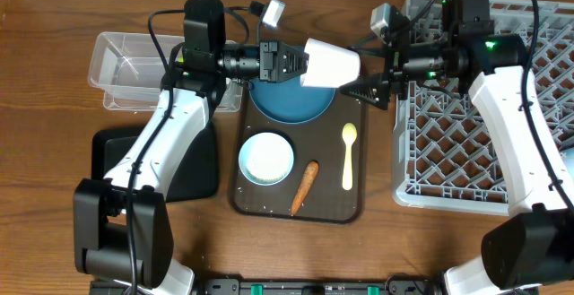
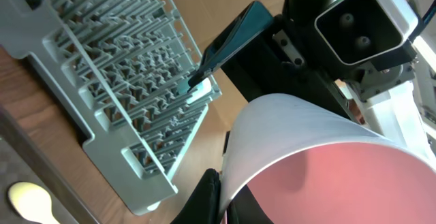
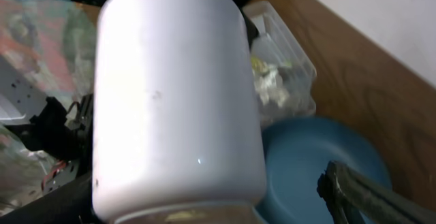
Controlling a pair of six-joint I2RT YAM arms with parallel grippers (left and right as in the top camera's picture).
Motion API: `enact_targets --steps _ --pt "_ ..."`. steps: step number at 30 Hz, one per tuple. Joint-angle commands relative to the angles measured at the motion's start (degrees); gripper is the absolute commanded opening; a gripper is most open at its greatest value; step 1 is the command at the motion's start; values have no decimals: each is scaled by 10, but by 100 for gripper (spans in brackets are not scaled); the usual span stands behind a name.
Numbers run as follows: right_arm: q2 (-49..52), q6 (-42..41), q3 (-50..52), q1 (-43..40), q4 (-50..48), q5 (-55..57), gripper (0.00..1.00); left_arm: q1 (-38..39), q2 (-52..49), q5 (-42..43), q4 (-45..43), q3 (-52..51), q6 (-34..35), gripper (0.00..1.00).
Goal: Sort waste into correct bins and load items into the dishwasher rack
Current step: 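Lift the pink cup with the left gripper and hand it to the right gripper, then carry the pink cup right into the rack and release it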
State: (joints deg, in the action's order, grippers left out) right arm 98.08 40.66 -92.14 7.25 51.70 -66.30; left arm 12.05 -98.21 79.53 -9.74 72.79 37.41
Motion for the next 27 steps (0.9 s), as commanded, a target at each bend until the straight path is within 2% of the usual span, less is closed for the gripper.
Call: enact_targets --steps 1,5,8,17,20,21,22,23,27 --pt "5 19 1 17 -23 -60 94 3 0 36 -5 2 0 6" --pt "5 19 1 22 -30 -76 93 3 0 36 -5 2 0 6" --pt "5 18 1 22 -28 -79 89 3 0 36 -5 2 0 6" --pt "5 18 1 22 -29 -79 61 3 0 36 -5 2 0 6" --pt "5 18 1 22 -29 -78 58 3 0 36 -5 2 -1 7" --pt "5 18 1 22 -28 -77 58 3 0 36 -5 2 -6 12" --pt "5 17 1 22 -28 -74 58 3 0 36 -5 2 -20 25" --pt "5 11 1 22 -28 -66 58 3 0 36 -5 2 -39 43" --pt "5 -59 1 21 -28 18 56 2 0 10 18 1 -109 53"
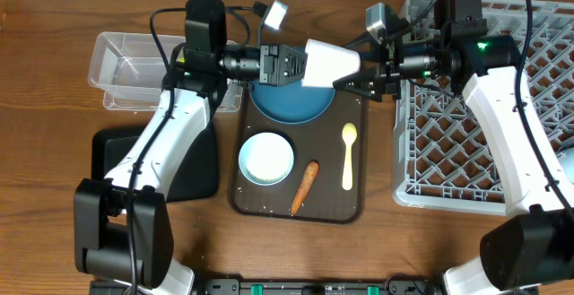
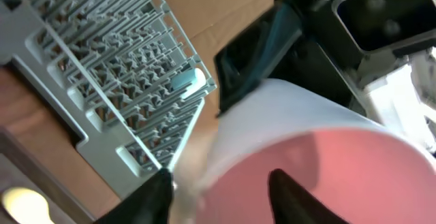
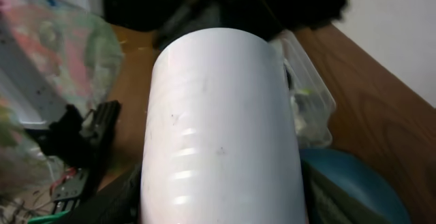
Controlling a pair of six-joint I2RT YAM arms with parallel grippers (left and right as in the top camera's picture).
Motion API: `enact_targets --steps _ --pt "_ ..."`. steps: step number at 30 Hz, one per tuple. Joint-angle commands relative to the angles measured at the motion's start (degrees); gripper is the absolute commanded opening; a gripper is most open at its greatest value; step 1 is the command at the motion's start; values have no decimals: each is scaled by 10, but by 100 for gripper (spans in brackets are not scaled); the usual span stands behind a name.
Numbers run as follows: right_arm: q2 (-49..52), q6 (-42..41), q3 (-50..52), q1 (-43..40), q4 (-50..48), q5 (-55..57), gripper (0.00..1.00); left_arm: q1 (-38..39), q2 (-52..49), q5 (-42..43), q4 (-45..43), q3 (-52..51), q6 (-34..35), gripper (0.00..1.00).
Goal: Sort waste into correct bins and load items into the dishwasher rack
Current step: 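Carry the pink cup right into the rack and release it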
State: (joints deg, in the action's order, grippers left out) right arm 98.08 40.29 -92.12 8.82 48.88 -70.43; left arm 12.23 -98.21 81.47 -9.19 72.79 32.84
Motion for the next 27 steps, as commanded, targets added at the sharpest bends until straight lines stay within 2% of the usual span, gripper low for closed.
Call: enact_targets --steps 1,5,8,11,16,21,24,27 --pt "5 -79 1 5 2 94 55 0 0 -39 35 1 -71 57" --pt "4 -158 1 -1 17 258 51 0 0 -194 161 1 -140 65" --pt "0 -181 1 -10 39 344 49 0 3 -342 261 1 -185 67" --pt "-8 -203 0 -23 59 414 48 -1 17 -433 331 1 -223 67" --pt "-32 -217 -1 -61 78 478 47 -1 71 -584 408 1 -260 68" --pt "-56 -297 -2 -116 82 582 40 -1 133 -753 466 1 -260 69" --pt "-61 -325 -7 -151 103 635 36 -1 159 -804 488 1 -260 69" --pt "-61 -328 -20 -177 135 660 36 -1 174 -820 497 1 -260 69"
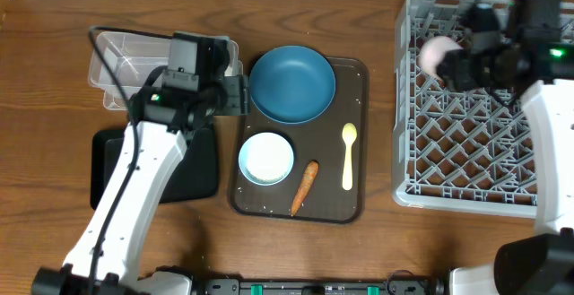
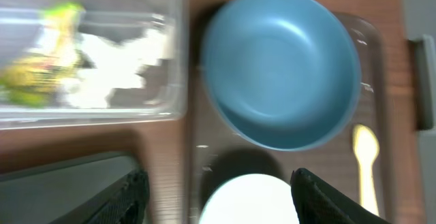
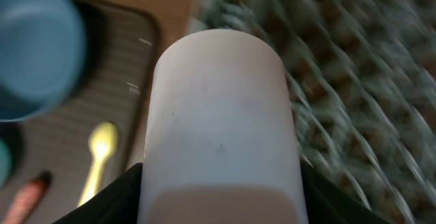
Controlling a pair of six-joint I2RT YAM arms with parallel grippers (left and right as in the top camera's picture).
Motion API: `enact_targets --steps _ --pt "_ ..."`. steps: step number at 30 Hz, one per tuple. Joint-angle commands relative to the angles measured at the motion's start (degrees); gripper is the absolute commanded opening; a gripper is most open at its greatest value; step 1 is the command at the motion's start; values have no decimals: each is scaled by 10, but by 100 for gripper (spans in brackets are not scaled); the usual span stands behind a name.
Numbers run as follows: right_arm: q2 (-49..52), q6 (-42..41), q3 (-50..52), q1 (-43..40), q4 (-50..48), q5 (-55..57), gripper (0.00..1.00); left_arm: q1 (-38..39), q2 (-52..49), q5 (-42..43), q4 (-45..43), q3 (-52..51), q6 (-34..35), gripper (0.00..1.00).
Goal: Sort waste into correct bins and load items into the dishwasher rack
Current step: 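Carry the pink cup right into the rack and release it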
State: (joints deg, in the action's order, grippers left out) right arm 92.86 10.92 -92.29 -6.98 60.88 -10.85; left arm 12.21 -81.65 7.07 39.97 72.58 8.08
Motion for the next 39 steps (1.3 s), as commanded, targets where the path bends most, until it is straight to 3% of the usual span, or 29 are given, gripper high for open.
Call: enact_targets --steps 1,12,21,39 --pt "-8 -45 -25 -27 26 80 36 0 11 -76 5 3 -12 69" --pt "-6 -148 -71 -148 63 155 32 0 13 -76 8 3 -12 69" --pt "46 -165 -71 -232 120 214 32 0 13 -76 16 3 -12 70" --pt "171 -186 -71 -273 61 183 40 0 13 -76 16 3 -12 70"
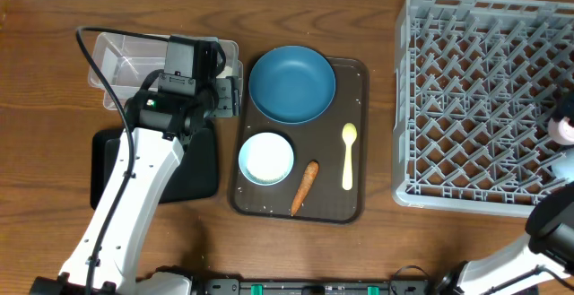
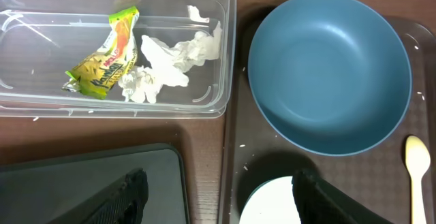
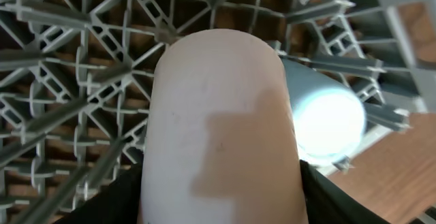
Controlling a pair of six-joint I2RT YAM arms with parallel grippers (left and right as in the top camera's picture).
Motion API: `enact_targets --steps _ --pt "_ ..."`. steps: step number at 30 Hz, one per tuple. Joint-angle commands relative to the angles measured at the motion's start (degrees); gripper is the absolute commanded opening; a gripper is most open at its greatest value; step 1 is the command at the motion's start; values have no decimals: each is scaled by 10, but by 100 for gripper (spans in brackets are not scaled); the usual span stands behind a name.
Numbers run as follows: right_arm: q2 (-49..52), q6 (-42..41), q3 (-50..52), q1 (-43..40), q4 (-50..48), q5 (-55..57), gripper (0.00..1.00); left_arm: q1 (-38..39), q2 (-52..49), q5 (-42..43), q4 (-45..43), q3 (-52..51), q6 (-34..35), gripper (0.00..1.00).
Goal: Sort waste into correct bins and load items into the dishwasher rack
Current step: 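Carry the pink cup right into the rack and release it, then reach the right gripper down to the yellow spoon on the tray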
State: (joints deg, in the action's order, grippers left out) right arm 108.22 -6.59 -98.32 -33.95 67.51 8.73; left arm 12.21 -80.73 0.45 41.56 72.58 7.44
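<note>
A white cup fills the right wrist view, with my right gripper shut on it low over the grey dishwasher rack. In the overhead view only the cup's end shows at the rack's right edge. A pale blue cup lies in the rack beside it. My left gripper hangs open, holding nothing, over the gap between the black bin and the tray. The blue bowl, small white bowl, carrot and yellow spoon lie on the brown tray.
A clear bin at the back left holds a yellow-green wrapper and crumpled tissues. The black bin sits left of the tray. The rack's rows of upright prongs surround the held cup.
My right gripper has carried the white cup from the rack's back left corner to its right edge, low among the prongs. The left arm has barely shifted and stays open.
My left gripper first held the white cup above the blue bowl, the right gripper open beside it. Then the right fingers stood around the cup. Later the right gripper held it over the rack and the left was open near the clear bin. Now the cup is at the rack's right side.
</note>
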Motion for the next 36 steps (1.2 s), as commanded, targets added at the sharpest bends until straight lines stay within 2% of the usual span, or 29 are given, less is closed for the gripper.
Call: enact_targets --steps 1,3,5,7,9,10,11,18,25,28,36 --pt "24 -11 -10 -4 -6 -18 40 0 3 -10 0 3 -5 70" --pt "35 -11 -10 -3 -3 -23 43 0 3 -10 0 3 -6 70" --pt "44 -11 -10 -3 2 -26 51 0 3 -10 0 3 -6 70" --pt "49 -11 -10 -2 7 -30 63 0 3 -10 0 3 -6 70" --pt "49 -11 -10 -2 8 -39 87 0 3 -10 0 3 -5 70" --pt "49 -11 -10 -2 8 -45 95 0 3 -10 0 3 -5 70" --pt "47 -10 -10 -3 9 -47 99 0 3 -10 0 3 -5 70" --pt "6 -10 -26 -1 9 -62 99 0 3 -10 0 3 -5 70" --pt "-74 32 -40 38 -1 -241 98 0 3 -10 0 3 -5 70" --pt "-94 35 -40 89 0 -263 98 0 3 -9 0 3 -5 71" --pt "-77 32 -37 291 -14 -251 97 0 3 -10 8 3 -6 71"
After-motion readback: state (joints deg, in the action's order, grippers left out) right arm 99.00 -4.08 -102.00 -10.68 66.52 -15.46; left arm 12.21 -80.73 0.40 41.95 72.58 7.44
